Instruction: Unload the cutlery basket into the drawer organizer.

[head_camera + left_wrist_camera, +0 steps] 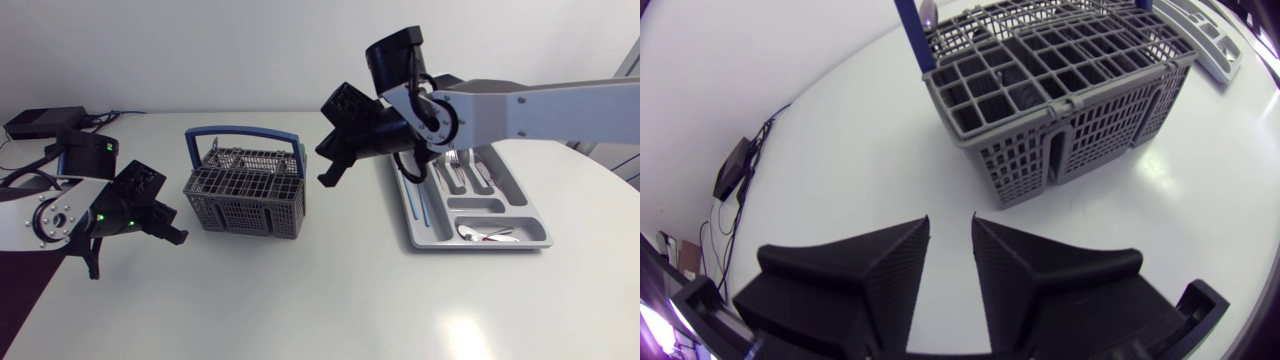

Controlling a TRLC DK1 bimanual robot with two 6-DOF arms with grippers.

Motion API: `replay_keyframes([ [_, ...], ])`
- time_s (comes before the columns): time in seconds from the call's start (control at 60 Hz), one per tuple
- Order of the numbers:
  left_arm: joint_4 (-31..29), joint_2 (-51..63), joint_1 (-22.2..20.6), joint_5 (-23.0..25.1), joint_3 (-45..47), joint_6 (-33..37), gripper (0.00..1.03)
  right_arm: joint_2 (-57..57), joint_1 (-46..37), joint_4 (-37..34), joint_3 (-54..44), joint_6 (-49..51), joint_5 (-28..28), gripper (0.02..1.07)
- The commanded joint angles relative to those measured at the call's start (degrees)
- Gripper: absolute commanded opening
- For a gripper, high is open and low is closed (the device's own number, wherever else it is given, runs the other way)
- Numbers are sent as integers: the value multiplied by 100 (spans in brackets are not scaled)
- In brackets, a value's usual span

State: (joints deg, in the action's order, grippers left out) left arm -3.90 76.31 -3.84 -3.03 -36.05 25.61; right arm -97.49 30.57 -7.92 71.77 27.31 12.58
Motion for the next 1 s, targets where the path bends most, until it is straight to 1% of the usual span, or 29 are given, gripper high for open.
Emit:
replay_keyframes([
  [0.0, 170, 402, 76, 101, 160, 129, 10, -420, -191, -95, 435, -323, 210, 12],
  [0.1, 504, 762, 111, 118, 134, 111, 10, -675, -288, -95, 760, -437, 421, 12],
  [0.183, 715, 1035, 199, 320, 81, 111, 10, -859, -323, -113, 980, -534, 614, 12],
  [0.25, 786, 1246, 217, 364, -7, 94, 10, -1035, -332, -201, 1173, -551, 790, 12],
  [0.467, 1049, 1553, 181, 408, -165, -56, 11, -1448, -112, -473, 1586, -586, 948, 12],
  [0.7, 1216, 2081, 164, 408, -631, -196, 11, -1281, -112, -746, 1454, -569, 1511, 12],
  [0.983, 1542, 2722, 129, 399, -1255, -214, 11, -675, 257, -781, 795, -499, 1563, 12],
])
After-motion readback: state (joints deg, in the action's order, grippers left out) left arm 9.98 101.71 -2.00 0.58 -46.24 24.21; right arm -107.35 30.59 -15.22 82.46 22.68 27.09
